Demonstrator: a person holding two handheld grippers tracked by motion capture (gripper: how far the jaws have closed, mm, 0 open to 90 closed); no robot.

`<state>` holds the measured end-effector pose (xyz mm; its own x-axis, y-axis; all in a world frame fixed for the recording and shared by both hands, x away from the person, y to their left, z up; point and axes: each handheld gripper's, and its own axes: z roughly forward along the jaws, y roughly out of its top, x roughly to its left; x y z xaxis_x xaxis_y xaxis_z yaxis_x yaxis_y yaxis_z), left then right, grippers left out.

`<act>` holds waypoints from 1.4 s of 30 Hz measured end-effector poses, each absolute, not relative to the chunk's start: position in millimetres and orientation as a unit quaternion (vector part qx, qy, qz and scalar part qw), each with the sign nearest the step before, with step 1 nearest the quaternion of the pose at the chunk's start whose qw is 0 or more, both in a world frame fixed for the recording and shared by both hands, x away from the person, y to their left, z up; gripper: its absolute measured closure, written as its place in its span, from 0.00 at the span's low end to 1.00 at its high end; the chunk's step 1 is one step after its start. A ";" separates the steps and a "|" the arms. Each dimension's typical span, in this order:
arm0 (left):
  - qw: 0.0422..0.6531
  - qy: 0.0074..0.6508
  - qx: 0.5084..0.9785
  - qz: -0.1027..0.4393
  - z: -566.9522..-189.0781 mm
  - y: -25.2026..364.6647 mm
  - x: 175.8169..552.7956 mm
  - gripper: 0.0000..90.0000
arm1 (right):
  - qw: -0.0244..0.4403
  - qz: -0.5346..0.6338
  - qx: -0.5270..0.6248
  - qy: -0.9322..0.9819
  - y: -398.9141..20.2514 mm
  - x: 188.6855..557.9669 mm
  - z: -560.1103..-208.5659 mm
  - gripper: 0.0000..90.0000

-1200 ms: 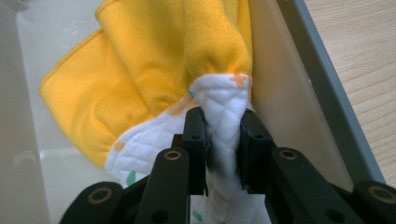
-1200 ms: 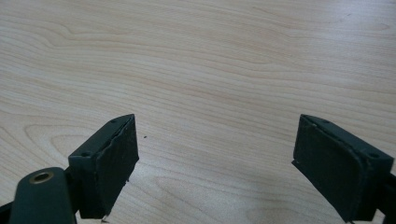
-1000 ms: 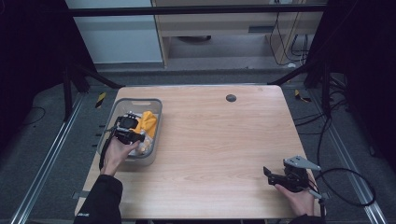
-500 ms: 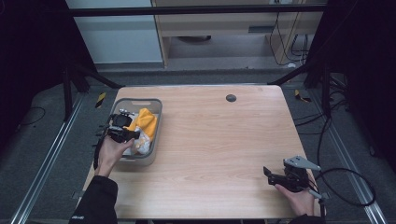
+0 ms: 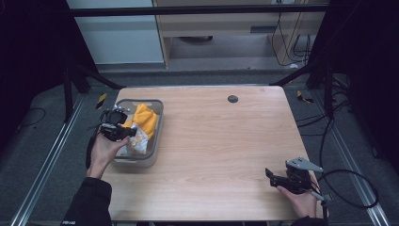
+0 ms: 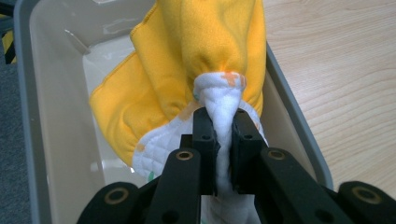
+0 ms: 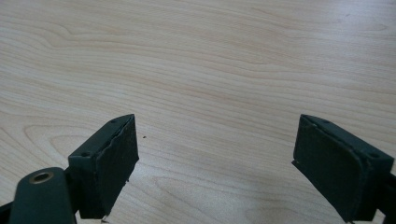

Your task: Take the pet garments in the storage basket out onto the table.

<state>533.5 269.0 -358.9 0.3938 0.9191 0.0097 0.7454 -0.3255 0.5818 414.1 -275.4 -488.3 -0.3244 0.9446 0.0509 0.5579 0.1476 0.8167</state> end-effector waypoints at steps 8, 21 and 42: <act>0.260 0.509 0.801 0.180 -344.1 269.0 524.5 0.92 | 0.249 0.388 0.525 0.715 -275.4 414.0 -488.3 0.15; 0.283 0.464 0.819 0.185 -320.0 258.9 507.3 0.92 | 0.250 0.388 0.525 0.715 -275.7 413.9 -488.1 0.15; 0.301 0.391 0.853 0.172 -302.1 223.0 488.8 0.92 | 0.251 0.389 0.525 0.714 -276.0 413.7 -487.9 0.15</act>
<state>488.8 223.0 -302.1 0.6351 0.7702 0.0584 0.5626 -0.5131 0.6482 413.7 -276.0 -487.9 -0.3222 0.9454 0.0500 0.5552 0.1459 0.8189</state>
